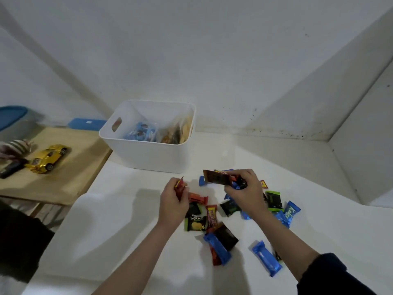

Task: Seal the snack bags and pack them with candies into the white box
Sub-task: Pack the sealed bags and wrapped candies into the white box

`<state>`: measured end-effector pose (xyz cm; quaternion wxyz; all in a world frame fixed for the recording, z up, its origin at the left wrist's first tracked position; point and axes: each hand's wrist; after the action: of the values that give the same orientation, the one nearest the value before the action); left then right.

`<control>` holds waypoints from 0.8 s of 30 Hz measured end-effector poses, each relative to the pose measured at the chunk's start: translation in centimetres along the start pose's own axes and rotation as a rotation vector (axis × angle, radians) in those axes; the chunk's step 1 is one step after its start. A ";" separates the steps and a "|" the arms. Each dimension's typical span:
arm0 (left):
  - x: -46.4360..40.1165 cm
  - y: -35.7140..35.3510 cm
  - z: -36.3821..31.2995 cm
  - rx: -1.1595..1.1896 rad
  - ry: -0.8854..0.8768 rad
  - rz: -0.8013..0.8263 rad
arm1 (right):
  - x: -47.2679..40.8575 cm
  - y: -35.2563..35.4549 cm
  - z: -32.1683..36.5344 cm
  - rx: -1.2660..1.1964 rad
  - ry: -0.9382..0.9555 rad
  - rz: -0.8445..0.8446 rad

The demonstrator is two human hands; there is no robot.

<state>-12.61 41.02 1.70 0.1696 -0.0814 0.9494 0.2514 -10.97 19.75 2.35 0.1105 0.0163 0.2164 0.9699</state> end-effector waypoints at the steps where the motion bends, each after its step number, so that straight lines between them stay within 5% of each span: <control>1: -1.7 1.0 -0.5 0.023 0.005 -0.046 | -1.1 -0.6 1.7 -0.020 0.017 0.001; 5: -9.8 5.6 -2.2 0.099 -0.020 -0.191 | -6.1 -3.9 9.3 -0.035 0.123 -0.016; 8: -16.3 8.4 -1.0 0.014 -0.055 -0.164 | -10.2 -7.2 14.3 0.198 0.163 0.033; 16: -26.1 7.4 5.1 -0.332 0.257 0.483 | -17.1 -15.9 17.9 1.115 0.340 0.419; 24: -27.7 5.6 6.6 -0.295 0.357 0.663 | -17.6 -16.4 16.8 0.955 0.299 0.522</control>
<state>13.66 51.14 8.90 -0.1018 0.1634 0.8926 0.4078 10.89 37.31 10.88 -0.1844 -0.0200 0.6334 0.7512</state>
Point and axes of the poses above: each hand's wrist, its own x-axis away from the middle knuckle, its own y-axis out of the back of the hand, z = x × y, and after that the axes turned 11 degrees about -y, right-handed
